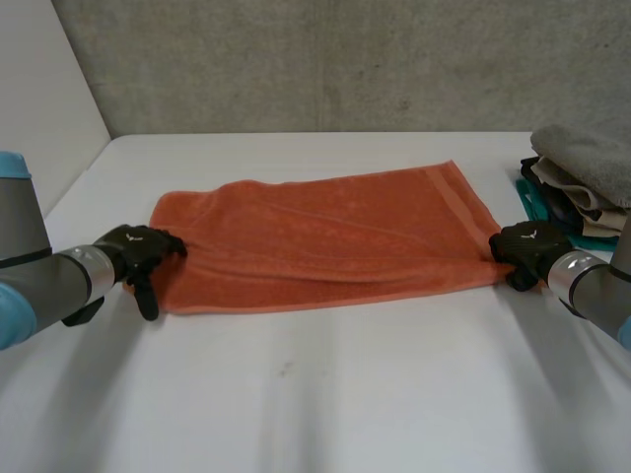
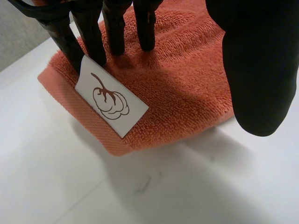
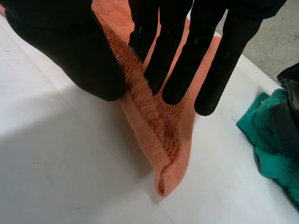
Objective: Fold the laundry.
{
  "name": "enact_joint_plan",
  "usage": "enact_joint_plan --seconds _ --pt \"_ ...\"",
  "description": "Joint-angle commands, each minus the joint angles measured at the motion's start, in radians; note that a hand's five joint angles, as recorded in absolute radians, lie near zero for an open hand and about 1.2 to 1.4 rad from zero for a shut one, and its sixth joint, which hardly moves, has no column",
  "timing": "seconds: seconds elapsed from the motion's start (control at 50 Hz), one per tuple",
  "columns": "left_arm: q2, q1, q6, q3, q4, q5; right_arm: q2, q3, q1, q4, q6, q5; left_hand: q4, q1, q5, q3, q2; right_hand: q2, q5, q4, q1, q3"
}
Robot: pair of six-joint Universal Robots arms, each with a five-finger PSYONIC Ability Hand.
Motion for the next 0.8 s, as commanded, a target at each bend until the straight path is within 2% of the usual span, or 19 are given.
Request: enact_joint_plan --seconds 0.02,0.28,0.42,0.5,0.52,0.54,0.68,0.8 --pt "-0.029 -0.012 0.032 0.035 0.016 -0.008 -0.042 0.011 -0.004 -0.005 0.057 0.003 -0.011 -0.026 -0.007 -0.021 -0.016 0.236 0.241 0.242 0.325 0.242" --pt "-0.123 -0.05 0.107 0.148 0.013 -0.051 -0.065 0.057 0.016 0.0 0.05 0.005 0.133 0.117 0.137 0.123 0.127 0.236 0.241 0.242 0.325 0.242" --pt "-0.182 -0.07 0.162 0.194 0.036 -0.097 -0.054 0.051 0.03 -0.003 0.042 0.007 0.367 0.352 0.372 0.358 0.362 0.236 0.241 0.242 0.325 0.242" --pt "-0.199 -0.082 0.199 0.204 0.041 -0.115 -0.042 0.049 0.04 -0.007 0.037 0.014 0.649 0.634 0.654 0.639 0.644 0.236 0.241 0.242 0.325 0.242" --pt "-0.199 -0.084 0.211 0.202 0.042 -0.118 -0.042 0.048 0.043 -0.005 0.036 0.019 0.838 0.823 0.843 0.829 0.833 0.236 0.241 0.242 0.325 0.242" --pt "-0.192 -0.082 0.215 0.199 0.045 -0.12 -0.042 0.048 0.043 -0.003 0.034 0.022 1.119 1.104 1.124 1.11 1.114 0.236 0.241 0.242 0.325 0.242" --pt "-0.101 -0.073 0.202 0.15 0.044 -0.11 -0.076 0.044 0.039 0.03 0.024 0.031 1.139 1.124 1.144 1.13 1.134 0.236 0.241 0.242 0.325 0.242" --pt "0.067 -0.056 0.193 0.06 0.012 -0.092 -0.149 0.049 0.022 0.173 -0.028 0.034 1.139 1.124 1.144 1.13 1.134 0.236 0.241 0.242 0.325 0.242"
